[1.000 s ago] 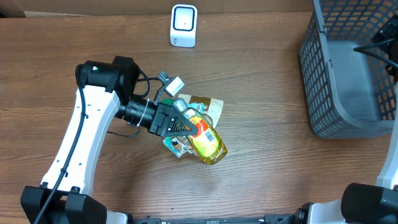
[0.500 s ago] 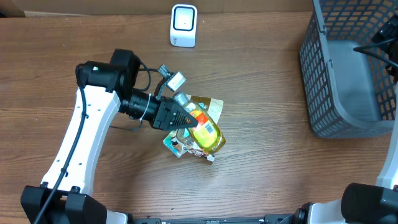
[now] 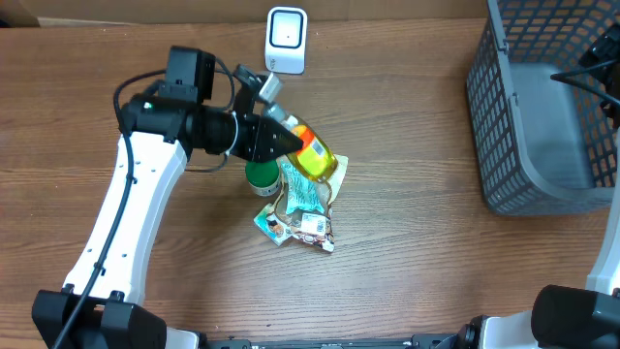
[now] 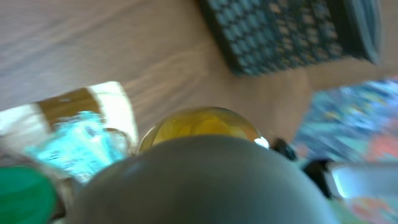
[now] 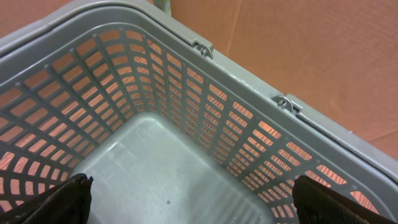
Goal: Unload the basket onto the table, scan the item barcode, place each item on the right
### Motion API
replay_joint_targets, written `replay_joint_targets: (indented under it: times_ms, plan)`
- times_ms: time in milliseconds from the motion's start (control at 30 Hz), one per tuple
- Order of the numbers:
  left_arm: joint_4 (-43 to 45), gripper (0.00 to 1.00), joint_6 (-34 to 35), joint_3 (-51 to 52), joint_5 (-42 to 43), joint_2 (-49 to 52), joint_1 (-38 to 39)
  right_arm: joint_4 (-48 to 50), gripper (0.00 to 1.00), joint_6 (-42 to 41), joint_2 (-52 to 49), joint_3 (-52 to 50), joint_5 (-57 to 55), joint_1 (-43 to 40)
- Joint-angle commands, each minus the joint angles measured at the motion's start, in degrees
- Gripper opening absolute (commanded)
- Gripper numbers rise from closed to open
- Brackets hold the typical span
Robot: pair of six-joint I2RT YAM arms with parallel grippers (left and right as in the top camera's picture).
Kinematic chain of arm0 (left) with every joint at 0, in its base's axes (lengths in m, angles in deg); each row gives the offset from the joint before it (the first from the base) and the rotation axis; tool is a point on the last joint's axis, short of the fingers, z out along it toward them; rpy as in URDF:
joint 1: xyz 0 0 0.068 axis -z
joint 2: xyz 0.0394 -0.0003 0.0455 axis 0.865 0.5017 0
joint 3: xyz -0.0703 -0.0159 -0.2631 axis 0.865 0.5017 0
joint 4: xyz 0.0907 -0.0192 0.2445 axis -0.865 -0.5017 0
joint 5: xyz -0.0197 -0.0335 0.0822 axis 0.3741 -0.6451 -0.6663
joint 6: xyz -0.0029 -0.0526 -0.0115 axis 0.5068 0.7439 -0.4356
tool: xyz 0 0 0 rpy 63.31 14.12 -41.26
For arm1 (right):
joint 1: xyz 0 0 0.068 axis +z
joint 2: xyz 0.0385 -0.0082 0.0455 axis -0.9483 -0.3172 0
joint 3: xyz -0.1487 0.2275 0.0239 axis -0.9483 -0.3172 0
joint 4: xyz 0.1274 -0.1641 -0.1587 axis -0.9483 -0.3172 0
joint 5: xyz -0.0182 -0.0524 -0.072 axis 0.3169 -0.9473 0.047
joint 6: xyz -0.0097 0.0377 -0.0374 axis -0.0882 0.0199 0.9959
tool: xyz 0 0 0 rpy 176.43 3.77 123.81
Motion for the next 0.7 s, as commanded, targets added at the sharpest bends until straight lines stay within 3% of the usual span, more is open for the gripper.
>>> replay_joint_targets:
  times_ms: [0, 167, 300, 667]
  plan:
    - [0.0, 0.04, 6.3, -9.7, -7.9, -0.3, -0.1, 0.2, 1.0, 0.2, 0.1, 0.3, -0.8, 0.0]
    - [-4.2, 0.04, 5.7, -26.9, -14.0, 4.4, 0.1, 0.2, 1.0, 0.2, 0.1, 0.3, -0.8, 0.0]
    - [0.3, 0.04, 1.2, -35.1, -16.1, 8.8, 0.2, 0.2, 1.0, 0.2, 0.1, 0.3, -0.8, 0.0]
    - [19.4, 0.04, -13.6, -35.5, -53.5, 20.3, 7.3, 0.2, 1.0, 0.2, 0.1, 0.3, -0.8, 0.0]
